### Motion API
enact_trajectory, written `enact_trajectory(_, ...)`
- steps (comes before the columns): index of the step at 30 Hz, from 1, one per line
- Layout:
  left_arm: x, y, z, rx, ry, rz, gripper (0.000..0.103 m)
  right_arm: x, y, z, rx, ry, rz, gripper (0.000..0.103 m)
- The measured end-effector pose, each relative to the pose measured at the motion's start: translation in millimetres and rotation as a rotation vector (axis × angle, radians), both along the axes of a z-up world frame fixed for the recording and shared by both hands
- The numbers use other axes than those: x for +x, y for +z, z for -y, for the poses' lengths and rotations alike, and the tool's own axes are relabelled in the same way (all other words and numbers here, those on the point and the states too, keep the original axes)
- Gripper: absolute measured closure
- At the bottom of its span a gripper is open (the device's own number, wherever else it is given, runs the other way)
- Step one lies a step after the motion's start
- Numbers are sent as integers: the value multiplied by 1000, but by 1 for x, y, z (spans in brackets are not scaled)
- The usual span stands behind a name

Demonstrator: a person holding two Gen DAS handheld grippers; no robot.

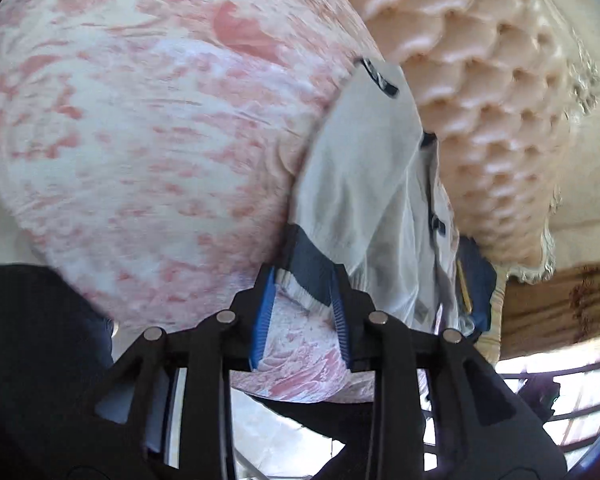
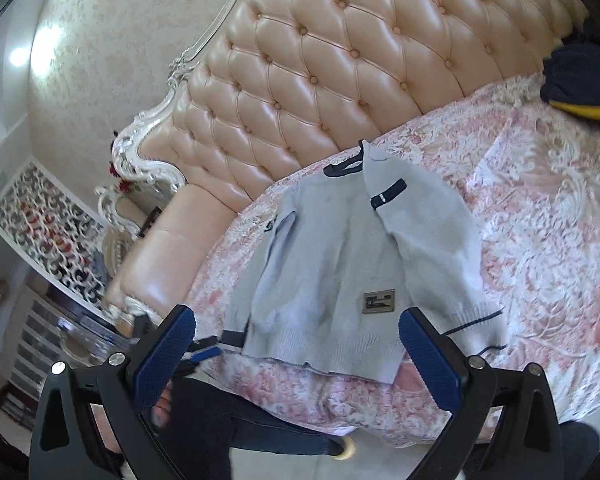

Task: Fold clothes
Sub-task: 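Grasp a sleeve cuff with the left tool and stretch it outward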

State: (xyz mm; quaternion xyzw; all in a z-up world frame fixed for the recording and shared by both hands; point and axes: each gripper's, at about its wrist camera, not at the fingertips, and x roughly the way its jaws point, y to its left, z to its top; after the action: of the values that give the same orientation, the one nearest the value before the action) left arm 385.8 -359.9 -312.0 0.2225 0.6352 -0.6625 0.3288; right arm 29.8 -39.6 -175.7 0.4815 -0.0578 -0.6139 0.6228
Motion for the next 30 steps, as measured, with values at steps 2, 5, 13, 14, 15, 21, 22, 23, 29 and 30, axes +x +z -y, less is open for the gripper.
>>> enact_trajectory(2, -4, 2, 2, -17, -15, 11, 73, -1, 0, 0, -19, -7, 26, 0)
enact_trajectory(5, -10, 5, 4, -42, -39, 27, 85, -1, 3, 2, -22, -6, 27, 0)
enact_trajectory(13, 4, 80, 34, -237, -136, 145, 97, -2, 6, 6, -3, -12, 14, 0)
enact_trajectory(14, 8, 97, 45, -272, -152, 171, 97, -3, 8, 7, -4, -12, 13, 0)
enact_trajectory(15, 12, 113, 56, -308, -169, 196, 97, -3, 10, 8, -5, -12, 11, 0)
enact_trajectory(21, 33, 177, 143, -445, -253, 383, 97, -4, 17, 11, -2, -25, 7, 0)
enact_trajectory(22, 30, 180, 161, -457, -263, 426, 97, -3, 17, 12, -1, -27, 9, 0)
enact_trajectory(23, 28, 181, 176, -463, -280, 455, 97, -2, 18, 13, 3, -27, 10, 0)
enact_trajectory(29, 40, 152, 240, -412, -291, 589, 97, 10, 30, 20, 23, -20, -22, 0)
enact_trajectory(30, 43, 144, 246, -398, -293, 602, 97, 10, 31, 19, 23, -26, -22, 0)
